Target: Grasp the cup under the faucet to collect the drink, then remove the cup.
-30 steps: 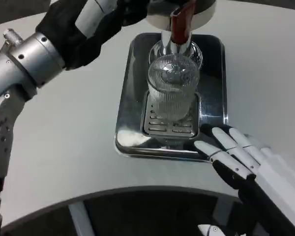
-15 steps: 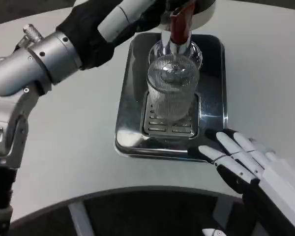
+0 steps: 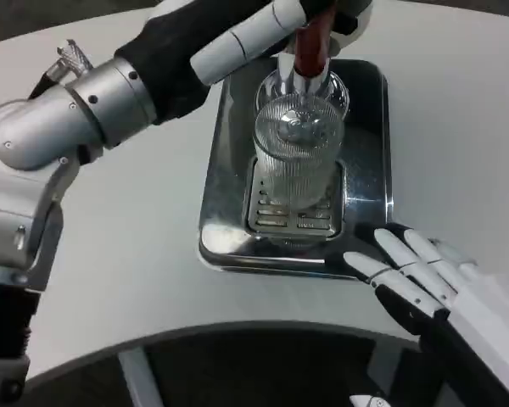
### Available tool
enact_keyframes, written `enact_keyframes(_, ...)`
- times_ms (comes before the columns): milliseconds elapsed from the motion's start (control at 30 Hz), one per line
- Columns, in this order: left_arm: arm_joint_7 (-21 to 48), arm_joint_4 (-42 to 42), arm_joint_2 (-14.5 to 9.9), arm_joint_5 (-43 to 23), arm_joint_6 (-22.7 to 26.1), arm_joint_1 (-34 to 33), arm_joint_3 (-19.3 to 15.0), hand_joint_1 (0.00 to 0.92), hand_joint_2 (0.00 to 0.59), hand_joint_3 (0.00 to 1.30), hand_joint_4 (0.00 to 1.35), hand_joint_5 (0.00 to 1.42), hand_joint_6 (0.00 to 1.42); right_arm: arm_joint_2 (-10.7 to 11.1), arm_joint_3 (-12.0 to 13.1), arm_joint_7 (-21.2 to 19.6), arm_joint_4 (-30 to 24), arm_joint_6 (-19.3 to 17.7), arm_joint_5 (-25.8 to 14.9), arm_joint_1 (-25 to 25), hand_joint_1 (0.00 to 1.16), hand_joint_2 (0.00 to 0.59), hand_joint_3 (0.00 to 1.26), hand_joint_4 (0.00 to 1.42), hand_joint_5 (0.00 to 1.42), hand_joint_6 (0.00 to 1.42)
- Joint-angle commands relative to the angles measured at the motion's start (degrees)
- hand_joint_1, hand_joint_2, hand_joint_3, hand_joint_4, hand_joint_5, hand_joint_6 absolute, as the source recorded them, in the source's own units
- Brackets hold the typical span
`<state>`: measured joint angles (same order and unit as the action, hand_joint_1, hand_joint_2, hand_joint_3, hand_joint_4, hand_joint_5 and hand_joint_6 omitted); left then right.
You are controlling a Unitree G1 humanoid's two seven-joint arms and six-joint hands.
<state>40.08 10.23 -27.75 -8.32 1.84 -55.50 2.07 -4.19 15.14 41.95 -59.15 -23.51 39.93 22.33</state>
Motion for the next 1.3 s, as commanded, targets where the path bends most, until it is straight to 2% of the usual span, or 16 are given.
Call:
enact_keyframes(33,1.03,0.88,-0.16,1.90,-2.69,0.22,1.38,0.000,0.103,0.15,0.07,0.17,0.23,-0.97,-0.44,0.57,-0.85,1.05,-0.95,0.27,0.41,0.452,0.16,0.02,0.00,0.03)
enact_keyframes(233,1.08,1.44,-0.51,3.69,-5.19,0.23,1.99,0.000,0.101,0.13,0.05,0.14,0.22,-1.04,-1.23,0.74,-0.85,3.05,-0.49,-0.59,0.41,0.452,0.16,0.02,0.00,0.04)
enact_keyframes(400,1.01,1.95,-0.90,5.37,-7.20,0.31,2.41,0.000,0.100,0.12,0.02,0.10,0.19,-1.46,-2.32,0.83,-0.85,6.84,-0.50,-1.63,0.41,0.452,0.16,0.02,0.00,0.04)
enact_keyframes(600,1.02,2.86,-1.53,7.16,-9.53,0.23,2.64,0.000,0.100,0.11,0.01,0.08,0.18,-1.73,-5.03,0.86,-0.85,14.48,-0.37,-3.56,0.41,0.452,0.15,0.02,0.00,0.06)
enact_keyframes(867,0.97,5.07,-2.21,9.39,-12.82,-0.29,3.06,0.000,0.098,0.10,0.00,0.05,0.16,-1.73,-10.34,0.65,-0.85,24.93,1.84,-8.72,0.41,0.452,0.14,0.02,0.00,0.08)
enact_keyframes(1200,0.46,8.69,-2.25,11.57,-16.31,-2.29,4.17,0.000,0.098,0.09,0.00,0.04,0.16,-2.45,-15.36,-0.24,-0.85,34.50,3.49,-12.00,0.42,0.439,0.12,0.01,0.00,0.09)
enact_keyframes(1300,0.44,9.24,-2.23,11.66,-16.69,-2.62,4.40,0.000,0.097,0.09,0.00,0.04,0.16,-2.68,-16.56,-0.80,-0.85,36.83,3.42,-12.20,0.44,0.416,0.09,0.00,0.00,0.10)
